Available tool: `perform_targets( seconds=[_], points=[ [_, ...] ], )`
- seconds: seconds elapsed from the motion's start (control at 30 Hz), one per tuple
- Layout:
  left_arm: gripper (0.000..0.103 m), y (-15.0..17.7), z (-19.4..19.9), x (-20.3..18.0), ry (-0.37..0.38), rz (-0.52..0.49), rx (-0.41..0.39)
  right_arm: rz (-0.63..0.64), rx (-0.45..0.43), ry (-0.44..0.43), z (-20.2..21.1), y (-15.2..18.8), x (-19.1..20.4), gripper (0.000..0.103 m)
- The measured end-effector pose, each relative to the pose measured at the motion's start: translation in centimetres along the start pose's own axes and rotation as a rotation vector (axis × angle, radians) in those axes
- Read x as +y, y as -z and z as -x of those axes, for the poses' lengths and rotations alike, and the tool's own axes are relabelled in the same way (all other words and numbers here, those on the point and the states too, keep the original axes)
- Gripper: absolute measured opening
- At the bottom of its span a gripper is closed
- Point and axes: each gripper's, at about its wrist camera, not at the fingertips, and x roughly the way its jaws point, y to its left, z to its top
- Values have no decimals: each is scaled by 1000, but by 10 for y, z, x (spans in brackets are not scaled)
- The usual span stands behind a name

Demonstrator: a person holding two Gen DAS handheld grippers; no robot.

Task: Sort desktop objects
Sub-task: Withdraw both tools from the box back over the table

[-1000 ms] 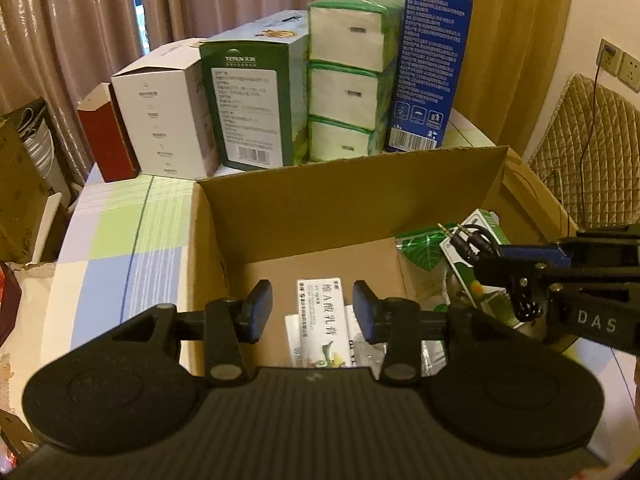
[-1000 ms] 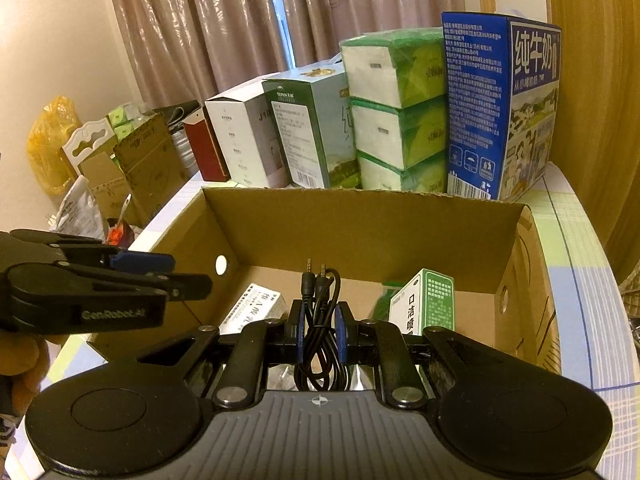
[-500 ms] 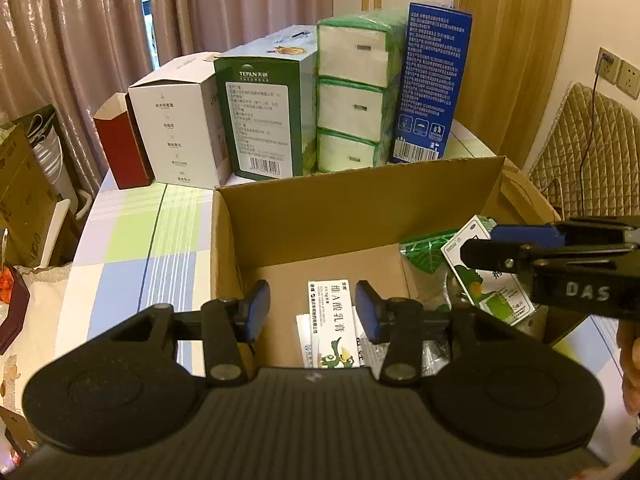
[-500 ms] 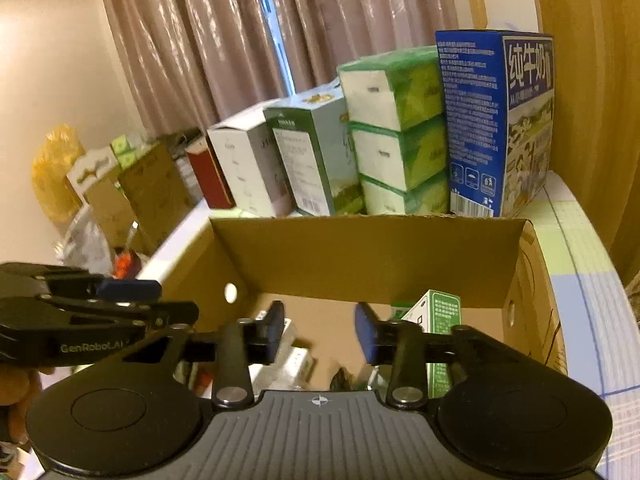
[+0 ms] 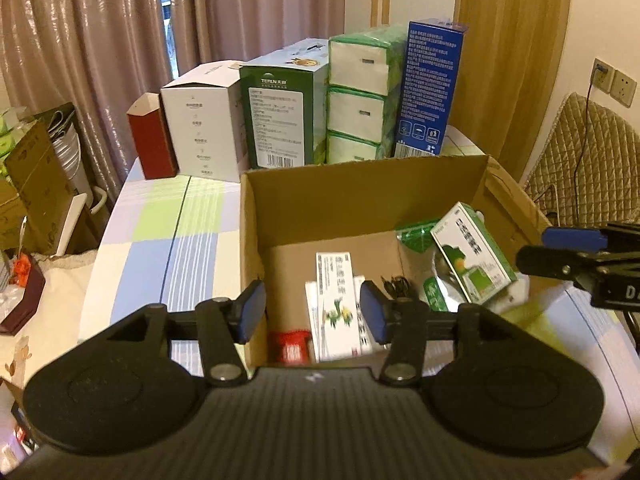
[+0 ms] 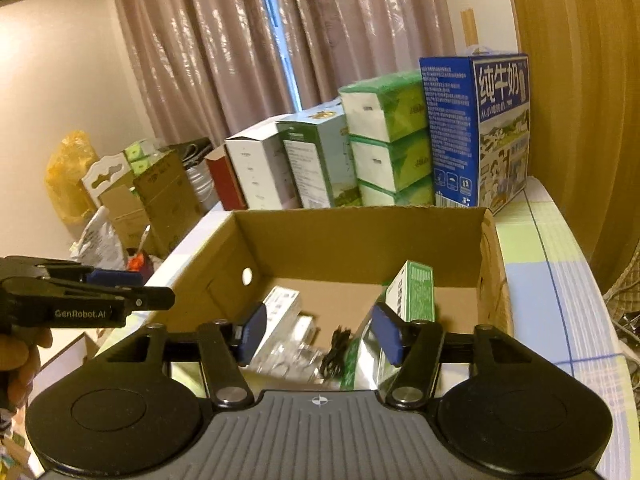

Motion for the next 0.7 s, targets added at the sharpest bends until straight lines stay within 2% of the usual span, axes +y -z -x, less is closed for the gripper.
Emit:
perform_targets(
  seconds=[0.07,0.13,0.3,0.4,0.53,0.7],
  points=[
    [51,11,14,-1,1,11,1,8,1,-4,13,8,5,62],
    [58,23,27,-2,3,26,2,10,3,-8,25,16,10,66],
    [67,61,55,-7,2,44,19,24,14,-11,50,40,21,79],
    [76,88,68,-12,-16,36,29,43,27,-1,61,57,24,84],
    [87,121,80,-16,-31,15,53,80,51,-2,74,83,27,88],
    [95,155,86,-16,-45,20,84,146,87,15,82,111,28,90]
  ],
)
